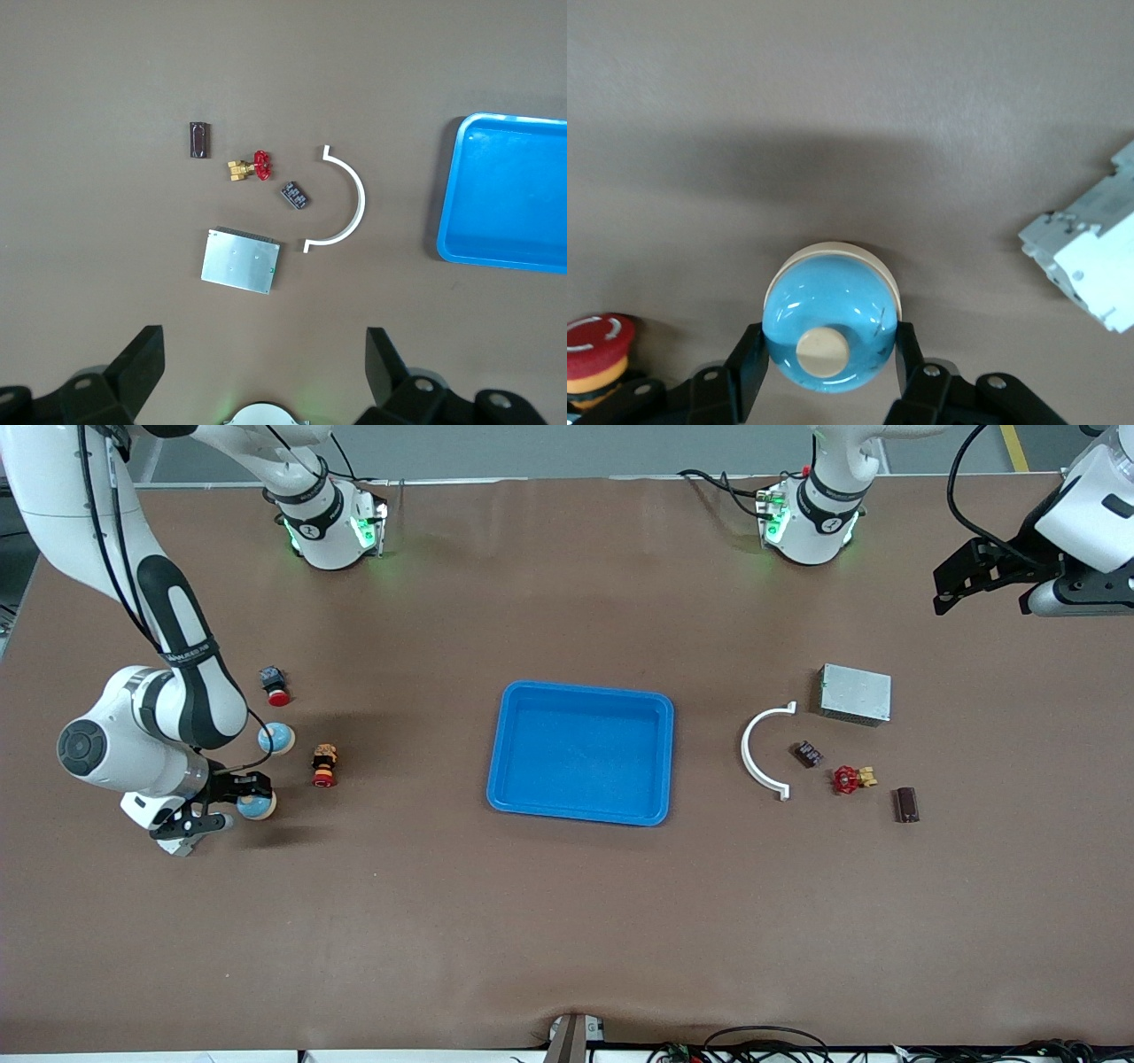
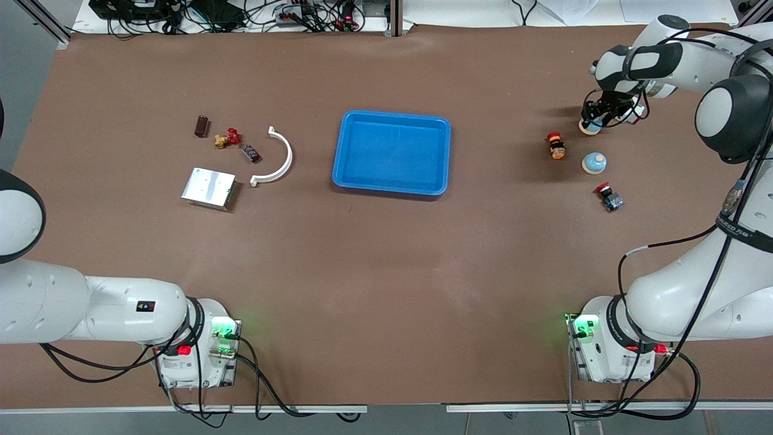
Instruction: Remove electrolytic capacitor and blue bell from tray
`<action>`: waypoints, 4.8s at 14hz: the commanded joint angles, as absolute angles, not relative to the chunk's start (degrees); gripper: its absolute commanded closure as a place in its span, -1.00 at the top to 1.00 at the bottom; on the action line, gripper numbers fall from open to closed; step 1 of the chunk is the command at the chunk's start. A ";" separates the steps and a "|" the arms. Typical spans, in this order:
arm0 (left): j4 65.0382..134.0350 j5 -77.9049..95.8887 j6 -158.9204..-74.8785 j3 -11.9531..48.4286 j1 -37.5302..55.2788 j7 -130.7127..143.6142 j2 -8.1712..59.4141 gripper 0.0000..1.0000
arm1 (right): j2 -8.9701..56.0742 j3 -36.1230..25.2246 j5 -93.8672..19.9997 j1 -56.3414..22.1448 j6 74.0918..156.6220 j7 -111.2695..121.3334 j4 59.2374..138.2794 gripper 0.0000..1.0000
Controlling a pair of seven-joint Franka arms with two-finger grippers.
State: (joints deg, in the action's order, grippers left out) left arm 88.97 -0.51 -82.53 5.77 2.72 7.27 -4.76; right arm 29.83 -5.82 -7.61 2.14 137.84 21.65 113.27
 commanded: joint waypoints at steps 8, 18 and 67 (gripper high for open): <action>89.91 0.44 -82.62 5.71 2.28 6.06 -6.42 1.00 | 27.42 -4.75 -8.44 4.13 141.59 23.38 118.39 -1.00; 89.91 0.44 -82.62 5.71 2.37 6.06 -6.42 1.00 | 27.42 -4.66 -8.53 4.57 141.50 23.12 118.21 1.00; 89.21 0.44 -82.53 5.71 2.37 6.86 -6.42 1.00 | 4.75 -2.12 -1.50 1.06 83.41 2.47 79.19 1.00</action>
